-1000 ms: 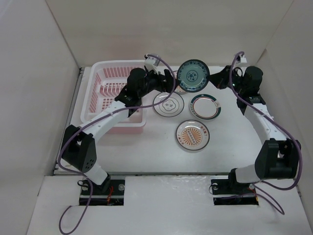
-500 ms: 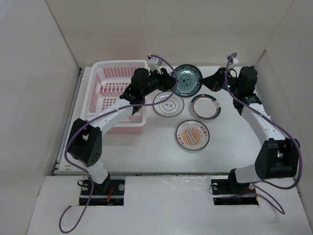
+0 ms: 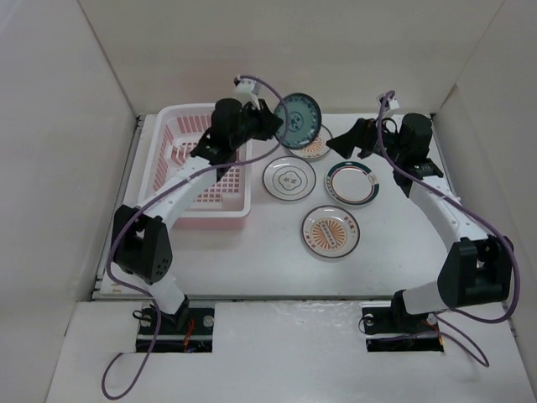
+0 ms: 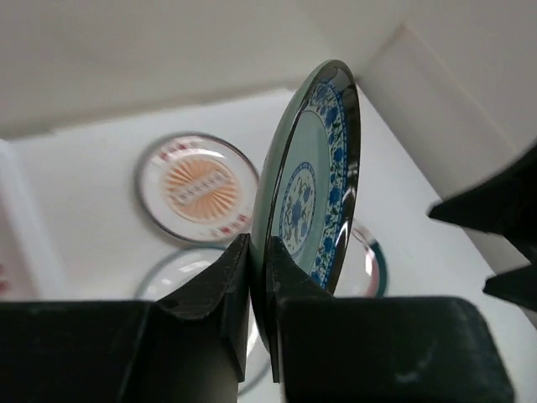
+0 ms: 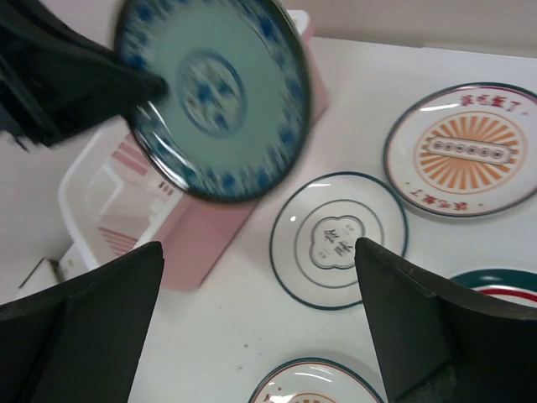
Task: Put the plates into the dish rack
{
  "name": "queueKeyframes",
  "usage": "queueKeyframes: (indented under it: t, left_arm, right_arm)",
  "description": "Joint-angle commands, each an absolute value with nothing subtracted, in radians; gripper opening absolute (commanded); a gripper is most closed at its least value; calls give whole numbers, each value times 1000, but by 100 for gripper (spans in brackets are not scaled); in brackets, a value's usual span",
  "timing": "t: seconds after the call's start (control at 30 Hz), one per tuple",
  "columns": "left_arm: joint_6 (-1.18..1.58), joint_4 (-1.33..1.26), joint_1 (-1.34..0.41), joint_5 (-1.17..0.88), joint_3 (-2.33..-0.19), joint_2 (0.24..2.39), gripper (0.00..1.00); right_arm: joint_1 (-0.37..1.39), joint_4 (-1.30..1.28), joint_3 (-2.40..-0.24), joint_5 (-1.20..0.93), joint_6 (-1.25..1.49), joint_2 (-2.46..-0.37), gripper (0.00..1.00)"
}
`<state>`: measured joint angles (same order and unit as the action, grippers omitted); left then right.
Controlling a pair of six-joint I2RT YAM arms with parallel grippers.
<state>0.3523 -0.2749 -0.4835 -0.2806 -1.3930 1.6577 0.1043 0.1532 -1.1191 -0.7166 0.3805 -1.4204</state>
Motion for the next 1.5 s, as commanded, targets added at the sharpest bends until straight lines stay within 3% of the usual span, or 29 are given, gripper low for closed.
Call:
queueKeyframes:
  t: [0.0,0.23,0.53,1.03,1.47]
  left_arm:
    - [203,-102,-448,-103,-1612,1595,0]
    - [40,72,-333,210,-1663,1517,0]
    - [-158,-182,-200,492,-1343,1450,0]
    - [-351,-417,-84,381,-1210,1563,0]
    - [-416,-449,-44,320,-1212,1647,0]
  right_arm:
    - [118,92,-1169,-586,325,-1399,100]
    - [230,-48,-1198,-377,270,-1336,100]
    - [356,-107,-1235,-301,238,-1289,100]
    - [482,-117,-1235,-282,219,-1298,100]
    - [502,-117,-1246,-273,201,-1298,100]
